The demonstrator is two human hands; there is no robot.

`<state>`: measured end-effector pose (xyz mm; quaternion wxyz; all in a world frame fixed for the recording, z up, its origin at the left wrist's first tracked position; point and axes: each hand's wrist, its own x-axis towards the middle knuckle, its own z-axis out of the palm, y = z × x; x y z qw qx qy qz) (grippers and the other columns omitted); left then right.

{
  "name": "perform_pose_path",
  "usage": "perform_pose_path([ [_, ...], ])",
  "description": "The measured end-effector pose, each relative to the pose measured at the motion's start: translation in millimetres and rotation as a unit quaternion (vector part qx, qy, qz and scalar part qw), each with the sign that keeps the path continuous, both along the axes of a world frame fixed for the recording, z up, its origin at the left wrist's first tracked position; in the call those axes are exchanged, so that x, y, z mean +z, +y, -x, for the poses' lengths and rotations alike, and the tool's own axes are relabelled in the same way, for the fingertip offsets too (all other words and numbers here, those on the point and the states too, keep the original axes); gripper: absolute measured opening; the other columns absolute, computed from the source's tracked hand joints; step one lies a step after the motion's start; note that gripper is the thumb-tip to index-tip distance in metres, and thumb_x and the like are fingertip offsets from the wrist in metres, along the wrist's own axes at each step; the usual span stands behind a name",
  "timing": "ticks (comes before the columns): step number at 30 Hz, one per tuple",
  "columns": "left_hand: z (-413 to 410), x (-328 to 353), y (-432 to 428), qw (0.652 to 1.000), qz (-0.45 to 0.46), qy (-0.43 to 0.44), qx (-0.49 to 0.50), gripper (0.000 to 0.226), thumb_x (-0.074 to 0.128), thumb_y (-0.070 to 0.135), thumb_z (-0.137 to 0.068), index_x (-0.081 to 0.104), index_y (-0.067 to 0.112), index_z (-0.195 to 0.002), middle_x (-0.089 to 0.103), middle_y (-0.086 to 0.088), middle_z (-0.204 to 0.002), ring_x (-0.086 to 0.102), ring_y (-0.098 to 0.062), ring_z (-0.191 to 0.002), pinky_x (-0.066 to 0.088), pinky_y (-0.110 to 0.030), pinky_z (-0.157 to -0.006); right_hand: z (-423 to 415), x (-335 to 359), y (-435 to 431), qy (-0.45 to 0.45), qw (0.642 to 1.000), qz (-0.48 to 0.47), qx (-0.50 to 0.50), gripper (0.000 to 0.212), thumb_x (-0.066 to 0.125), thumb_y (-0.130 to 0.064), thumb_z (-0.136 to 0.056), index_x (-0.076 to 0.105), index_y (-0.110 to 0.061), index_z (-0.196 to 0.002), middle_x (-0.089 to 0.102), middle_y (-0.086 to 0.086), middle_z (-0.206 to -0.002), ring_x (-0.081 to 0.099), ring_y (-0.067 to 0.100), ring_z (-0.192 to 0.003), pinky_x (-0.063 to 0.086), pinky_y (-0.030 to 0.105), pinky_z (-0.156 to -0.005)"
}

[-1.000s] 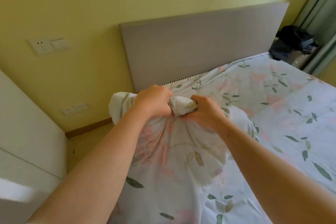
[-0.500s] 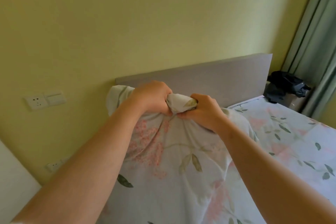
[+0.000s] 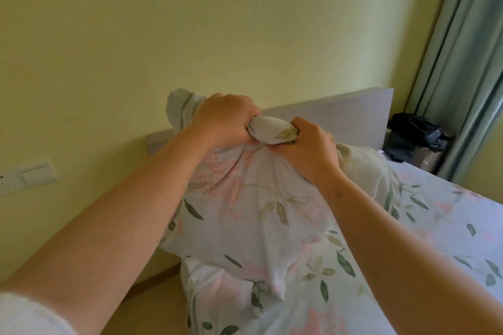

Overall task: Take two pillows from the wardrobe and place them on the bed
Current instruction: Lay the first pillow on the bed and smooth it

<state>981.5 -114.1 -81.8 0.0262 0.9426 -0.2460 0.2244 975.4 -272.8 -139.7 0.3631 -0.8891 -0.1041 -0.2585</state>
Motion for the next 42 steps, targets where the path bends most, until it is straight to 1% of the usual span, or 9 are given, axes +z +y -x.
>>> perform_pose_path([
  [10, -154.5, -26.3, 9.7, 0.984, 0.011, 0.102, -0.146, 0.022, 0.075, 0.031, -0.071, 0.070, 0.017, -0.088, 0.068, -0.006, -0.090, 0.061, -0.025, -0.082, 0.046, -0.034, -0.073, -112.2, -26.5, 10.2, 0.079, 0.992, -0.047, -0.090, 0.036, 0.072, -0.035, -0.071, 0.043, -0.020, -0.057, 0.048, -0.003, -0.056, 0.048, 0.024, -0.063, 0.039, 0.036, -0.060],
  [15, -235.7, -72.7, -7.9, 0.970, -0.058, 0.128, -0.196, 0.023, 0.060, 0.037, -0.082, 0.067, 0.020, -0.096, 0.063, -0.003, -0.104, 0.058, -0.025, -0.097, 0.036, -0.034, -0.084, -167.6, -65.2, 4.6, 0.144, 0.975, 0.016, -0.171, 0.023, 0.067, -0.040, -0.075, 0.056, -0.020, -0.071, 0.058, 0.001, -0.065, 0.057, 0.025, -0.068, 0.046, 0.039, -0.066],
  [20, -280.6, -146.8, -30.5, 0.949, -0.130, 0.167, -0.235, 0.029, 0.047, 0.031, -0.086, 0.061, 0.027, -0.112, 0.058, 0.002, -0.118, 0.051, -0.024, -0.114, 0.033, -0.037, -0.095, -183.5, -121.6, -1.3, 0.254, 0.931, 0.058, -0.254, 0.032, 0.055, -0.046, -0.083, 0.039, -0.026, -0.064, 0.050, -0.005, -0.062, 0.055, 0.024, -0.070, 0.037, 0.033, -0.070],
  [22, -288.0, -168.8, -45.7, 0.952, -0.103, 0.163, -0.239, 0.041, 0.046, 0.026, -0.089, 0.049, 0.031, -0.129, 0.051, 0.003, -0.130, 0.042, -0.023, -0.125, 0.022, -0.042, -0.107, -189.6, -135.7, -8.0, 0.274, 0.908, 0.060, -0.312, 0.025, 0.050, -0.047, -0.084, 0.044, -0.024, -0.076, 0.055, 0.000, -0.076, 0.054, 0.027, -0.087, 0.032, 0.036, -0.077],
  [24, -290.4, -186.0, -60.9, 0.959, -0.059, 0.163, -0.226, 0.056, 0.044, 0.025, -0.091, 0.026, 0.034, -0.143, 0.031, 0.004, -0.148, 0.021, -0.021, -0.140, 0.005, -0.049, -0.115, -197.1, -148.2, -16.7, 0.291, 0.881, 0.064, -0.367, 0.027, 0.047, -0.043, -0.087, 0.047, -0.022, -0.105, 0.055, 0.009, -0.111, 0.043, 0.029, -0.112, 0.029, 0.040, -0.087],
  [27, -292.1, -216.5, -74.0, 0.957, -0.059, 0.221, -0.180, 0.067, 0.042, 0.025, -0.094, 0.002, 0.034, -0.148, -0.001, 0.006, -0.158, -0.005, -0.019, -0.146, -0.004, -0.047, -0.117, -207.1, -169.5, -25.8, 0.290, 0.877, 0.070, -0.378, 0.058, 0.050, -0.034, -0.090, 0.021, -0.029, -0.140, 0.008, 0.004, -0.157, 0.009, 0.031, -0.142, 0.012, 0.045, -0.114],
  [30, -294.1, -258.7, -75.5, 0.945, -0.062, 0.288, -0.146, 0.067, 0.046, 0.026, -0.094, 0.008, 0.029, -0.148, 0.003, 0.002, -0.159, 0.001, -0.020, -0.147, 0.007, -0.041, -0.117, -212.8, -199.9, -29.8, 0.348, 0.870, 0.067, -0.342, 0.068, 0.051, -0.032, -0.090, 0.011, -0.033, -0.145, -0.010, 0.001, -0.158, -0.006, 0.028, -0.146, 0.004, 0.044, -0.118],
  [35, -298.5, -339.3, -68.4, 0.921, -0.078, 0.368, -0.102, 0.061, 0.050, 0.037, -0.090, 0.023, 0.024, -0.143, 0.018, -0.001, -0.154, 0.017, -0.023, -0.143, 0.022, -0.042, -0.114, -207.6, -272.6, -32.1, 0.461, 0.836, -0.001, -0.298, 0.063, 0.047, -0.035, -0.092, 0.014, -0.032, -0.145, -0.005, 0.002, -0.159, 0.002, 0.032, -0.145, 0.009, 0.047, -0.117],
  [42, -309.3, -431.4, -61.3, 0.894, -0.084, 0.439, -0.040, 0.062, 0.044, 0.045, -0.092, 0.019, 0.025, -0.146, 0.010, -0.002, -0.158, 0.009, -0.023, -0.145, 0.021, -0.043, -0.114, -202.3, -373.4, -28.4, 0.542, 0.757, -0.135, -0.339, 0.069, 0.045, -0.050, -0.090, 0.012, -0.030, -0.147, 0.004, 0.007, -0.159, 0.012, 0.033, -0.144, 0.019, 0.053, -0.115],
])
